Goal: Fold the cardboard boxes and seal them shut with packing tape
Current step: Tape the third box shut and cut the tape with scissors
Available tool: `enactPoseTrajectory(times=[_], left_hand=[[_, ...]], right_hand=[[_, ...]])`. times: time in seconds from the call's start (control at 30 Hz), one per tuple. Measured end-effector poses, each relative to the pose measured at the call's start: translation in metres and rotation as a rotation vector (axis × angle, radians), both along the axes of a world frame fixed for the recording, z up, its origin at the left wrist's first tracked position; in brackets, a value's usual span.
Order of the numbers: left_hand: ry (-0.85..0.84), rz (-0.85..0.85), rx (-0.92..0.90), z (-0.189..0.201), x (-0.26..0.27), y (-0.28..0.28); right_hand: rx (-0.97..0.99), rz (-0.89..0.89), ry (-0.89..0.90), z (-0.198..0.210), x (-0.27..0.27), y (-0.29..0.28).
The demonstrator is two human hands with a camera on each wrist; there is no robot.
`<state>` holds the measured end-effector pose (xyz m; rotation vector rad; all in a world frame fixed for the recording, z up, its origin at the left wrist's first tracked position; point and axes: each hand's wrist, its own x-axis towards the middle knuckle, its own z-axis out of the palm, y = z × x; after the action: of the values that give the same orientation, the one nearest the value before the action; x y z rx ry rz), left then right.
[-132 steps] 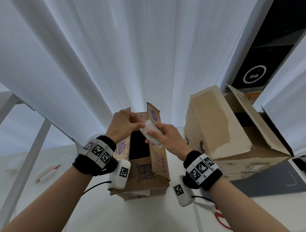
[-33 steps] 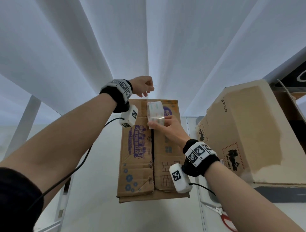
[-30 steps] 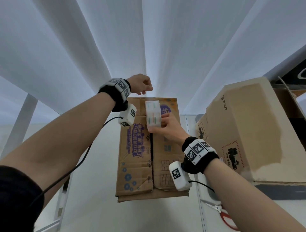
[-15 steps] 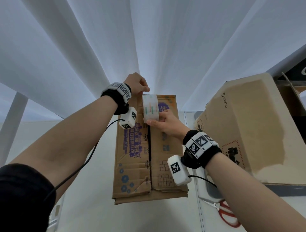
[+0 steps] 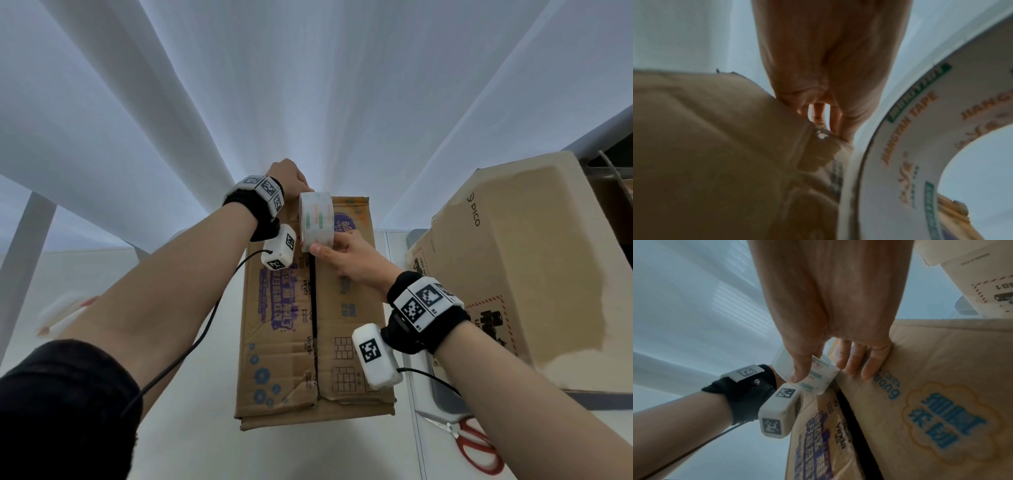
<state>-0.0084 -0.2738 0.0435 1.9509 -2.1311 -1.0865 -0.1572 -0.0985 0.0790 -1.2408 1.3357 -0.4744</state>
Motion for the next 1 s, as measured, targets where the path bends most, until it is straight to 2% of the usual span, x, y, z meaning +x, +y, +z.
enactPoseTrajectory(times=[0.2,0.43,0.6,0.77,1.0], left_hand=[[-0.111,0.024,0.014,-0.002,-0.005,0.001],[0.233,-0.011,-0.115,-0.001,0.005,0.019],[0.251,0.028,-0.119,0.0,0.009,0.026],[0.219,0.031,-0.079,-0.002,0.013,0.027],[0.213,0.016,-0.067,-0.007,0.017,0.024]], right_hand=[[-0.017,-0.014,-0.009,-0.005,-0.002,0.001],[0.01,-0.033,-0.039,-0.004,-0.002,0.001],[0.006,-0.035,0.071,-0.005,0.001,0.003],[-0.058,-0.066,0.06,-0.007,0.002,0.009],[-0.083,-0.142,-0.143,-0.015,0.0,0.017]])
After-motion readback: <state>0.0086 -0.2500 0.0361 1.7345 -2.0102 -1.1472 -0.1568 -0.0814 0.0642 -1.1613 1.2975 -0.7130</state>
